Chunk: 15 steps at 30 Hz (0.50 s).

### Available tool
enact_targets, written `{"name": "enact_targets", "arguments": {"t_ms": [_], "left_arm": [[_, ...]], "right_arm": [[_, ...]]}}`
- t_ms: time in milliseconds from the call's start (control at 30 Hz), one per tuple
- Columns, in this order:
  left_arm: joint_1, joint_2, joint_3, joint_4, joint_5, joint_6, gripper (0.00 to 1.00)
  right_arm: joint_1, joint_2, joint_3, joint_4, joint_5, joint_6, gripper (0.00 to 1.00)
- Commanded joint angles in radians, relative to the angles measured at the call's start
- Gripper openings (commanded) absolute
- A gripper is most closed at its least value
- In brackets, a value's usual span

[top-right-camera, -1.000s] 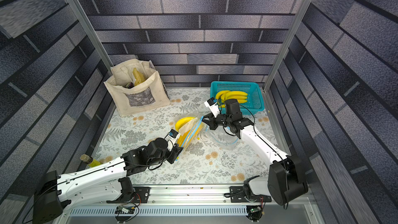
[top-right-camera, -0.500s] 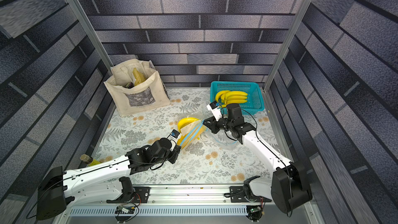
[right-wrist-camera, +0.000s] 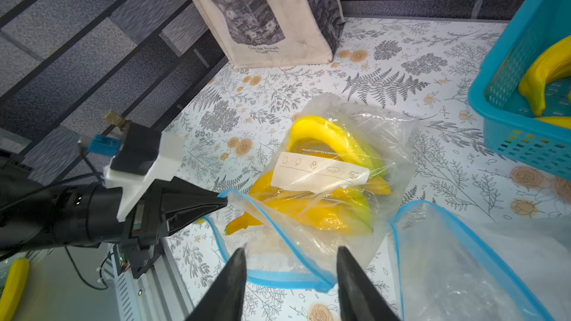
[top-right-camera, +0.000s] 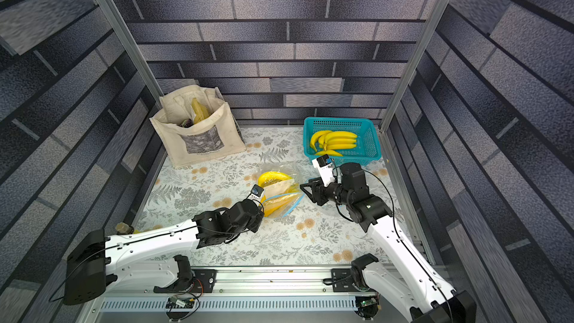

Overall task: Open the zip-top bag and take out the banana
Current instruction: Open the zipper of the food storage bag at the center of the board.

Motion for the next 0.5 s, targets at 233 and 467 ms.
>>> {"name": "enact_targets", "arguments": {"t_ms": [233,467], "left_arm": [[-0.009,0.014,0.002,0.125,-0.024,-0.065,0.0],[-0.026,0.025,-0.015,0.174,-0.004,-0.075,0.0]], "right_arm": [[0.336,-0.01,-0.144,0.071,0.171,0.125,0.41],[0.414,0.209,-0.066,0.144,0.263,0.135,0.42]]}}
